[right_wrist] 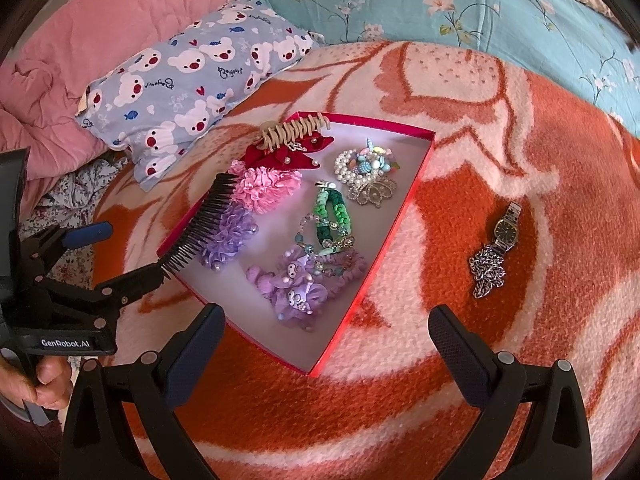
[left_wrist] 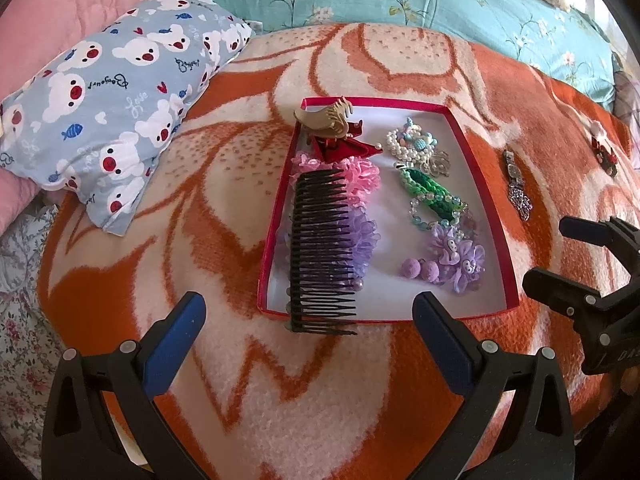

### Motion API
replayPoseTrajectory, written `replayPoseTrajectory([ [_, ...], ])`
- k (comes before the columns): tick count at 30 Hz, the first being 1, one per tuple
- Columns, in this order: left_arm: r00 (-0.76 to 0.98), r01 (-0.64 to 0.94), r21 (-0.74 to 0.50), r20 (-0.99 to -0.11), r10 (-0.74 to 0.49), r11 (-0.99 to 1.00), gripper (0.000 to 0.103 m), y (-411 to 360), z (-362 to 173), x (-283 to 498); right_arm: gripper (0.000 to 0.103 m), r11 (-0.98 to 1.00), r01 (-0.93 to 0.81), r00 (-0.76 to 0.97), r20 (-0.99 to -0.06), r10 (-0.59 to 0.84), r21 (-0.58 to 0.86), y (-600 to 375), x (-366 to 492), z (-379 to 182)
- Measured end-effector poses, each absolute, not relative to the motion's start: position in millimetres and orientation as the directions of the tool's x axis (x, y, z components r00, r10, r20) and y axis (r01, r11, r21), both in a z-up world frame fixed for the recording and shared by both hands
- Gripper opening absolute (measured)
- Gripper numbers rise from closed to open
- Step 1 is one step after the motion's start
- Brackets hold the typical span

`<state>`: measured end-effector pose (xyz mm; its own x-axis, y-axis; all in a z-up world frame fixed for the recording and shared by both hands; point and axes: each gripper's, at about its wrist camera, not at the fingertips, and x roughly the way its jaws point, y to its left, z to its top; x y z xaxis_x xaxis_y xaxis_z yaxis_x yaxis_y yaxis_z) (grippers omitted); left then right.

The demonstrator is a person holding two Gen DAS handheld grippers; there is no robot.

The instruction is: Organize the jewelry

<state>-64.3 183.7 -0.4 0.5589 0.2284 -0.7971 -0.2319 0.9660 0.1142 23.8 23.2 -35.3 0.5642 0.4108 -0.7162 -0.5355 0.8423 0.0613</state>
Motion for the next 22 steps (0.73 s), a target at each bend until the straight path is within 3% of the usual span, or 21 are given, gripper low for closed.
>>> replayPoseTrajectory([
  [22,0.593,-0.233,0.088,-0.777,0.213,0.968,0.103,188.1,8.8,-71.7,0.102,0.856,-0.512,0.573,-0.712,0.406,0.076,32.5,17.3,-36.1],
])
